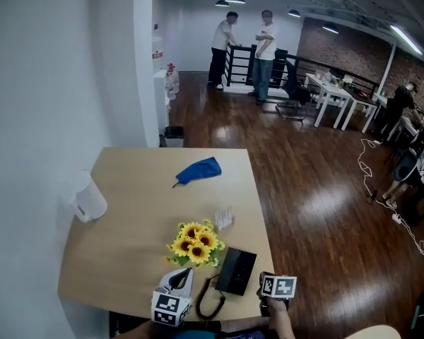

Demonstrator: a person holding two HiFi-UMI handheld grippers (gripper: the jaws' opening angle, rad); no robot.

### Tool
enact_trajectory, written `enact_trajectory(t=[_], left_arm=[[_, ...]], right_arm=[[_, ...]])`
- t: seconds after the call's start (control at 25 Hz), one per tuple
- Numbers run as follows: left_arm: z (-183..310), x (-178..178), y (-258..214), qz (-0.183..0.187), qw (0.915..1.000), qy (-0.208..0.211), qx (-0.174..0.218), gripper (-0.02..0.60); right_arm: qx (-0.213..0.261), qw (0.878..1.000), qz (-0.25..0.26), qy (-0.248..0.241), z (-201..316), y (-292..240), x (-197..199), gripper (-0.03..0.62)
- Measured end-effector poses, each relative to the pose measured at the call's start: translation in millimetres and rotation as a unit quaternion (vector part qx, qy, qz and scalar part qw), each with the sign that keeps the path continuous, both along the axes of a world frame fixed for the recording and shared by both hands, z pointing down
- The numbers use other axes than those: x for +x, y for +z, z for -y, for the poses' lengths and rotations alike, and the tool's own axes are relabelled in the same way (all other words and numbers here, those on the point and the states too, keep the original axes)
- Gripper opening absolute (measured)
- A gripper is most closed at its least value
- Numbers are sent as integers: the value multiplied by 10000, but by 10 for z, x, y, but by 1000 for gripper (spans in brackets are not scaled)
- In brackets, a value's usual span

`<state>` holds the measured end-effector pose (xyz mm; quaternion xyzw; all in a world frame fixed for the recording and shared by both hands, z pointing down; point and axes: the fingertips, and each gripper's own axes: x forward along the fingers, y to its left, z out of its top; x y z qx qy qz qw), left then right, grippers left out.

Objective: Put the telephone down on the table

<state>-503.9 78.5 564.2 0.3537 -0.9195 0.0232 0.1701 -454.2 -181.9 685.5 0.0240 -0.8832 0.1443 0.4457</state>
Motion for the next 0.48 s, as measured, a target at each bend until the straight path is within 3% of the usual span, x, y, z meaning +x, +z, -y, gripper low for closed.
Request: enact_trajectory(t=[0.12, 0.48], left_arm=[[52, 97, -152, 109, 9997, 178, 123, 14], [-185, 548, -507, 341, 9967, 581, 448, 14]], right_arm=[[487, 9984, 237, -166, -183, -339, 8, -7], [566, 9914, 1181, -54, -1050, -1091, 366, -8]])
